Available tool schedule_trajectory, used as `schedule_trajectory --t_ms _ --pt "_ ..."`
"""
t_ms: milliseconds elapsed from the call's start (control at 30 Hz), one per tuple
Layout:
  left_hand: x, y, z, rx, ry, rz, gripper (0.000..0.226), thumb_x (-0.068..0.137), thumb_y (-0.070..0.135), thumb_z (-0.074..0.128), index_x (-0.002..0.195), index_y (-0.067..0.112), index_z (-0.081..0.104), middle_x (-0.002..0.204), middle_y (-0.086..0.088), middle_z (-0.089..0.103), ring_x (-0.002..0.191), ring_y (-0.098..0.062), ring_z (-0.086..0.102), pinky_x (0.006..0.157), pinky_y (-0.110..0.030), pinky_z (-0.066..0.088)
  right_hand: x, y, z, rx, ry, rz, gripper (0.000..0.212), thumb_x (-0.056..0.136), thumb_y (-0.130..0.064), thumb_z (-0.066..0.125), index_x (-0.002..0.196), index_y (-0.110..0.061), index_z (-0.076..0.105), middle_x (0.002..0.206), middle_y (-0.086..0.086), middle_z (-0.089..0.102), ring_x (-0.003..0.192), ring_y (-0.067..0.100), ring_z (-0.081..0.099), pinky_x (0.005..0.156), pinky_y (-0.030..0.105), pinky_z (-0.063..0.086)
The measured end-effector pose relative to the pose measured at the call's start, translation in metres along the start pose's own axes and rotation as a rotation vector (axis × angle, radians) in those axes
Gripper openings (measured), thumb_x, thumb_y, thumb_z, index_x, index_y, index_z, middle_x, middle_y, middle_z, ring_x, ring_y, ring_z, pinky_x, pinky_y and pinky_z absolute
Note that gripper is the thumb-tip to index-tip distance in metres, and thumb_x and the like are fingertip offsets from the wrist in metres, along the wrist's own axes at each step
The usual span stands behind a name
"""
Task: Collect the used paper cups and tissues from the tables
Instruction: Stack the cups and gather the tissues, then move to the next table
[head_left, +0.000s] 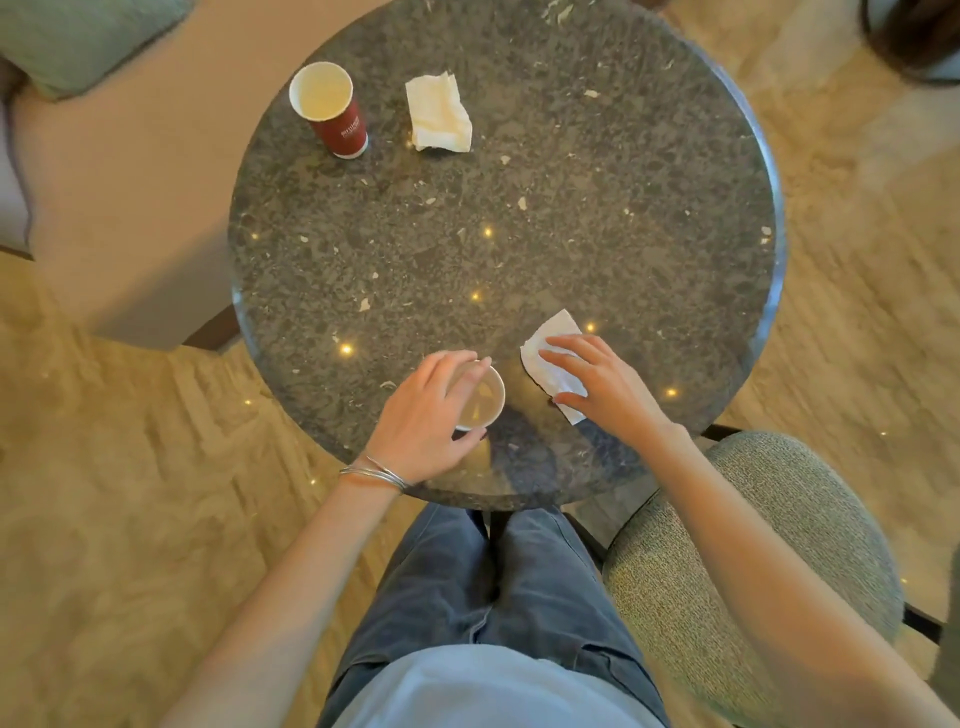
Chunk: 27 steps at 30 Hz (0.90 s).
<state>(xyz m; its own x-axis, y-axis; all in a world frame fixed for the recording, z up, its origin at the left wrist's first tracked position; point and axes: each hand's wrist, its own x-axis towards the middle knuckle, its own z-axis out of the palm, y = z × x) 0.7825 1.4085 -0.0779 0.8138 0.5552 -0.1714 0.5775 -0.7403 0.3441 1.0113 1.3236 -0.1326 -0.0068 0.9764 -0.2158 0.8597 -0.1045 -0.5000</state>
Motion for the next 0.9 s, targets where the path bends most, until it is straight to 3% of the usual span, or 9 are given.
schedule_trajectory --t_ms 133,367,600,900 --pt "-0.007 -0.007 0.000 -0.012 0.017 -0.035 0.070 0.072 0.035 0.071 0.133 0.012 0.044 0.131 -0.007 0.049 0.118 -0.026 0.045 0.078 -0.035 0.054 0.007 -0.001 0.011 -0.020 0.018 0.042 0.054 0.075 -0.017 0.073 0.126 -0.016 0.055 0.133 0.005 0.051 0.119 0.028 0.046 0.088 0.042 0.048" --pt "-0.016 -0.017 -0.004 0.028 -0.042 -0.001 0.064 0.076 0.034 0.064 0.135 0.021 0.044 0.137 0.000 0.045 0.119 -0.024 0.041 0.083 -0.035 0.052 0.008 -0.022 0.026 0.018 0.099 0.139 0.023 0.086 -0.014 0.060 0.108 -0.019 0.065 0.110 0.002 0.060 0.101 0.024 0.051 0.061 0.040 0.051" --pt "-0.035 -0.049 -0.012 -0.024 -0.028 -0.003 0.064 0.073 0.031 0.066 0.133 0.020 0.046 0.135 -0.003 0.045 0.124 -0.022 0.038 0.072 -0.034 0.055 0.004 -0.076 0.048 0.024 0.162 0.224 0.019 0.084 -0.015 0.061 0.103 -0.017 0.066 0.099 0.001 0.065 0.093 0.022 0.058 0.061 0.033 0.047" --pt "-0.095 -0.152 -0.057 -0.075 0.137 0.175 0.060 0.073 0.037 0.062 0.128 0.014 0.051 0.128 -0.006 0.052 0.113 -0.026 0.048 0.088 -0.036 0.049 0.015 -0.198 0.070 0.045 0.447 0.358 0.024 0.082 -0.018 0.067 0.106 -0.016 0.065 0.095 0.002 0.065 0.088 0.021 0.060 0.061 0.029 0.045"
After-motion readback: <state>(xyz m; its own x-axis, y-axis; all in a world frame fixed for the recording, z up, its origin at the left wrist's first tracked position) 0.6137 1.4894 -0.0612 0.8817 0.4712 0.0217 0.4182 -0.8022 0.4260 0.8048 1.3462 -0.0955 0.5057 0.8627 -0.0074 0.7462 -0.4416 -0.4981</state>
